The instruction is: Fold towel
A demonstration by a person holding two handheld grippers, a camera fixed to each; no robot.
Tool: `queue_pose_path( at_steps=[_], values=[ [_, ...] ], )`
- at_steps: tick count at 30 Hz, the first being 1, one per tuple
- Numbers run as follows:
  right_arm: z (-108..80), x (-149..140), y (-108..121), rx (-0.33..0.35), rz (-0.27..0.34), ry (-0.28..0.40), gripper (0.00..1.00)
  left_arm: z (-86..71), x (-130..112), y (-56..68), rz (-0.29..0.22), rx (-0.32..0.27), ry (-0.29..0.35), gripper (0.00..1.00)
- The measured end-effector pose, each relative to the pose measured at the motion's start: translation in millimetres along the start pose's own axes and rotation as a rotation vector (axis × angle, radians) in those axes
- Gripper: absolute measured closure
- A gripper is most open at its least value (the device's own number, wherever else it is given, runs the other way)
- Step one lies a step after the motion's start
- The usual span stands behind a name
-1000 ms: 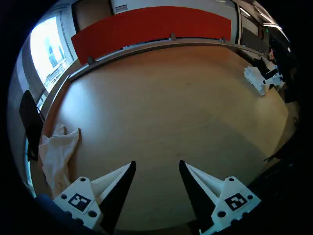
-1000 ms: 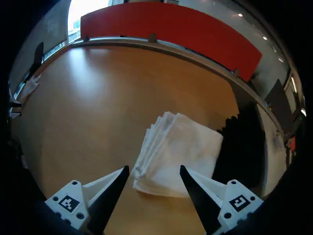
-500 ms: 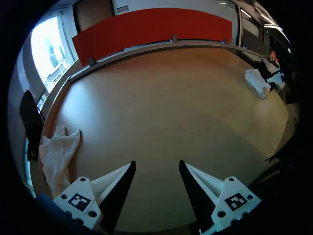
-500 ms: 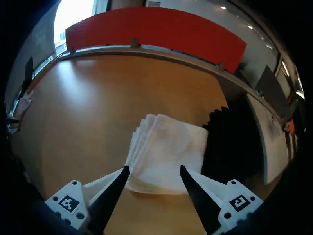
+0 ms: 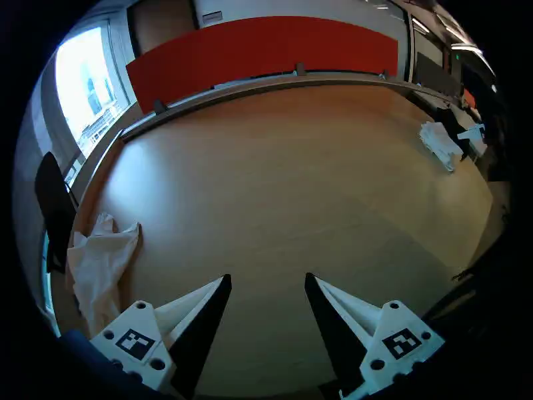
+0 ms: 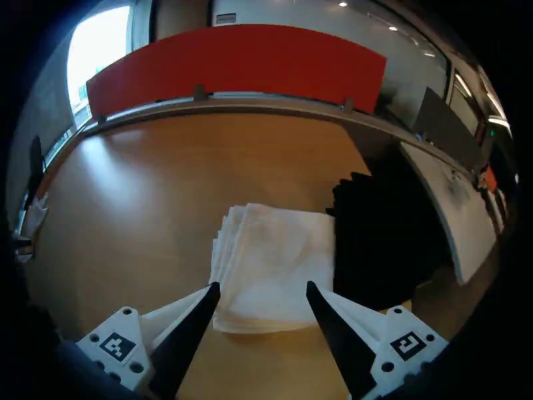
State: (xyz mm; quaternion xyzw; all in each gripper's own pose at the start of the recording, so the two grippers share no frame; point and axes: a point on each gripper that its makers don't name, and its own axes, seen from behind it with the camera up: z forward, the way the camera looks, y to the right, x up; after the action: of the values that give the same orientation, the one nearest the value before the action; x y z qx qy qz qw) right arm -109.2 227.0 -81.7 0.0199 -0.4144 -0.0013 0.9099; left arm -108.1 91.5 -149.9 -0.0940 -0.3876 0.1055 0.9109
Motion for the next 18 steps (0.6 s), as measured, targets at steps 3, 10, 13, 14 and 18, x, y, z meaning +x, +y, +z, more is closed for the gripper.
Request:
queue_pose_path(
  at_steps=[3,10,13,14,18],
  values=[
    [-1.4,4.7,0.7,-0.012,0.015,0.025,0.0,-0.2,0.1,-0.9,-0.003,0.002,0.002,0.19],
    [-7.6,25.4,3.7,-0.042,0.076,0.119,0.0,-1.7,1.1,-1.8,-0.014,0.008,0.008,0.19],
    [-10.8,33.5,5.0,-0.051,0.102,0.158,0.0,-2.4,1.8,-1.7,-0.017,0.01,0.011,0.19],
    [-11.7,35.8,5.5,-0.054,0.11,0.17,0.0,-2.6,2.0,-1.8,-0.017,0.01,0.012,0.19],
    [-14.1,41.0,6.7,-0.06,0.129,0.198,0.0,-3.5,3.0,-1.7,-0.018,0.013,0.016,0.19]
  ],
)
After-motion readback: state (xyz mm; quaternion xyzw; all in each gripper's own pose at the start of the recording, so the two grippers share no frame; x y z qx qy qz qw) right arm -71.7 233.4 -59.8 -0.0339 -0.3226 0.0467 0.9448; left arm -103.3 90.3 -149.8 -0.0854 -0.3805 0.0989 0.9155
